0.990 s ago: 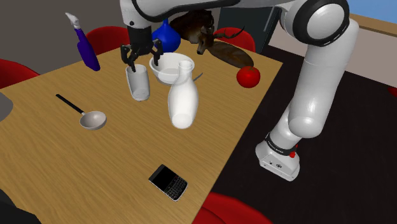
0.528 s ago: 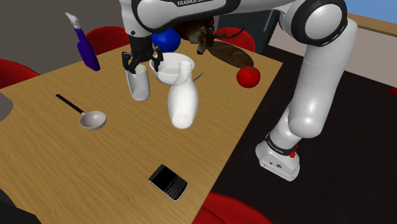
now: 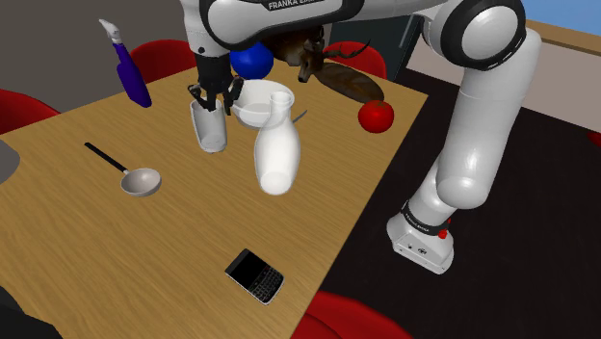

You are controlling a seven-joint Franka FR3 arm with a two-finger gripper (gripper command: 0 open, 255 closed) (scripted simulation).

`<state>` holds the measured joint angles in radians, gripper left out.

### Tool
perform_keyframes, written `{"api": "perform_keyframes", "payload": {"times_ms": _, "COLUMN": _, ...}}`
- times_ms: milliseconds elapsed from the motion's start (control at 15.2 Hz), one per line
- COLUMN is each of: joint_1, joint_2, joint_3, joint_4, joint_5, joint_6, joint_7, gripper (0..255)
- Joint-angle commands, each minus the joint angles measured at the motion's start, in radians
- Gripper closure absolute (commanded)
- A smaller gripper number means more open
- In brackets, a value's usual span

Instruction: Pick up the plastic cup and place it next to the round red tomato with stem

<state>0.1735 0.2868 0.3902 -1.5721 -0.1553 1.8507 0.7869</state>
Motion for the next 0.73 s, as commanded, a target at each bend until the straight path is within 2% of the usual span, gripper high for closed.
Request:
{"api": "perform_keyframes", "payload": {"times_ms": 0, "joint_1": 0.0, "joint_2": 0.0, "joint_3": 0.0, "joint_4": 0.0, "joint_5": 0.0, "joint_6": 0.0, "joint_7": 0.0, "gripper": 255}}
{"api": "perform_keyframes", "payload": {"times_ms": 462, "joint_1": 0.0, "joint_2": 0.0, "joint_3": 0.0, "joint_4": 0.0, "joint_5": 0.0, "joint_6": 0.0, "joint_7": 0.0, "gripper": 255}}
{"api": "perform_keyframes", "payload": {"times_ms": 660, "joint_1": 0.002, "joint_2": -0.002, "joint_3": 0.001, "joint_4": 0.037, "joint_5": 0.002, "joint_6": -0.039, "joint_7": -0.003, "gripper": 255}}
